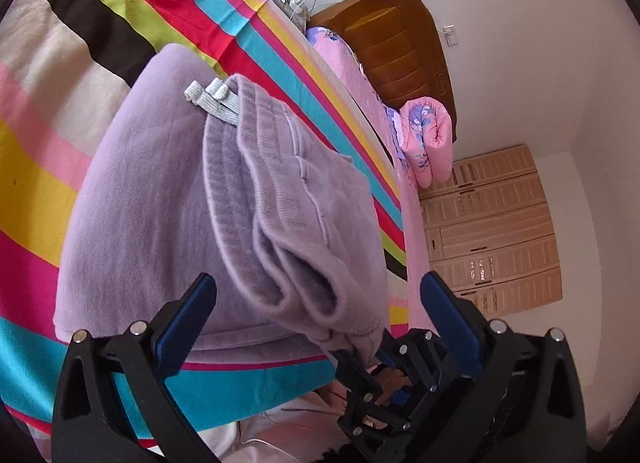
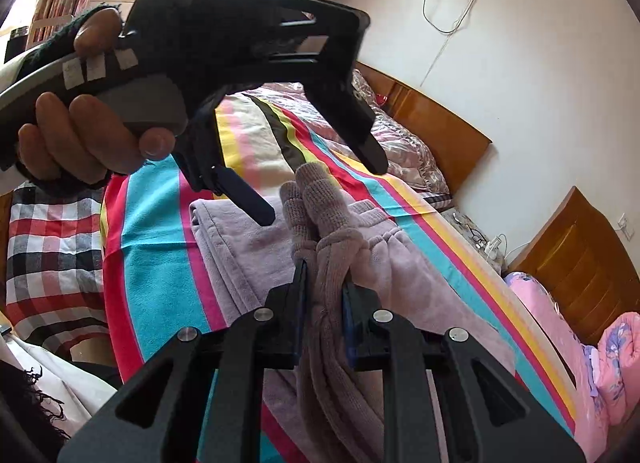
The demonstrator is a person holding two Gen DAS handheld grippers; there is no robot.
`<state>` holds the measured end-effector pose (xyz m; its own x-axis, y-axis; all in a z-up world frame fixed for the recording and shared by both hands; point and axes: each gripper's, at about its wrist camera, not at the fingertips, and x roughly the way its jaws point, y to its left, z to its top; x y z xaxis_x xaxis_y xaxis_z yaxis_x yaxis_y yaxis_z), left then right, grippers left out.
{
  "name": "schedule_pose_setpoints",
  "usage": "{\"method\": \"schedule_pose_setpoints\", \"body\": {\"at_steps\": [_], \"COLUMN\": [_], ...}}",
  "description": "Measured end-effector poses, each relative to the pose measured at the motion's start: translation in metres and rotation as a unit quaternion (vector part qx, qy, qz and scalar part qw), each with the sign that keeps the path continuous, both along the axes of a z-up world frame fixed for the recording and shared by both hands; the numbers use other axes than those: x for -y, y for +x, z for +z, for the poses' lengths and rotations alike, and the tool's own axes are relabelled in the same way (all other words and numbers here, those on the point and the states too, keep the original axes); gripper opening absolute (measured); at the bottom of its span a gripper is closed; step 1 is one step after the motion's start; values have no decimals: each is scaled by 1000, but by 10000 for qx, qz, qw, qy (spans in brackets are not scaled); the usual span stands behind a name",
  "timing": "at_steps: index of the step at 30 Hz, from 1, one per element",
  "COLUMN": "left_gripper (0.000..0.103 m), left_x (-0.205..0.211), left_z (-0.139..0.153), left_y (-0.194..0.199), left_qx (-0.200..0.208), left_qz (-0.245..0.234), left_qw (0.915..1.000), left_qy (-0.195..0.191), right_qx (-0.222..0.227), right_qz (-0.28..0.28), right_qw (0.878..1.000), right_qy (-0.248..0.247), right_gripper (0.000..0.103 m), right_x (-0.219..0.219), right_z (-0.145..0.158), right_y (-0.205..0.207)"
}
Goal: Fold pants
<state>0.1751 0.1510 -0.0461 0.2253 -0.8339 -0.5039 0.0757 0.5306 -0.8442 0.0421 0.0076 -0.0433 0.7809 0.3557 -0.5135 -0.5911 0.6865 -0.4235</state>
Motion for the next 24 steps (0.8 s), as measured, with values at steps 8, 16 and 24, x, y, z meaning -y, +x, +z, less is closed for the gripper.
{"method": "schedule_pose_setpoints", "body": {"at_steps": [8,16,24], "left_gripper": [39,31,31], "left_x": [58,47,65], "left_z": [-29,-43,-31], "left_y": [32,28,37], "left_qx": [-108,50,183], "left_qz": [-224,-150,-196], "left_qw": [9956,9976,9953], "left_qy": [904,675,932], "right_qx": [-529,-1006,-1522], "right_qz": [134,-667,-2326], "right_qw": [9985,9585,9388], "right_qy": [15,2583,2033], "right_gripper": [45,79,78], "right_x": [3,162,211], "right_z": [-9,33,-36], "right_y": [6,-31,-52]}}
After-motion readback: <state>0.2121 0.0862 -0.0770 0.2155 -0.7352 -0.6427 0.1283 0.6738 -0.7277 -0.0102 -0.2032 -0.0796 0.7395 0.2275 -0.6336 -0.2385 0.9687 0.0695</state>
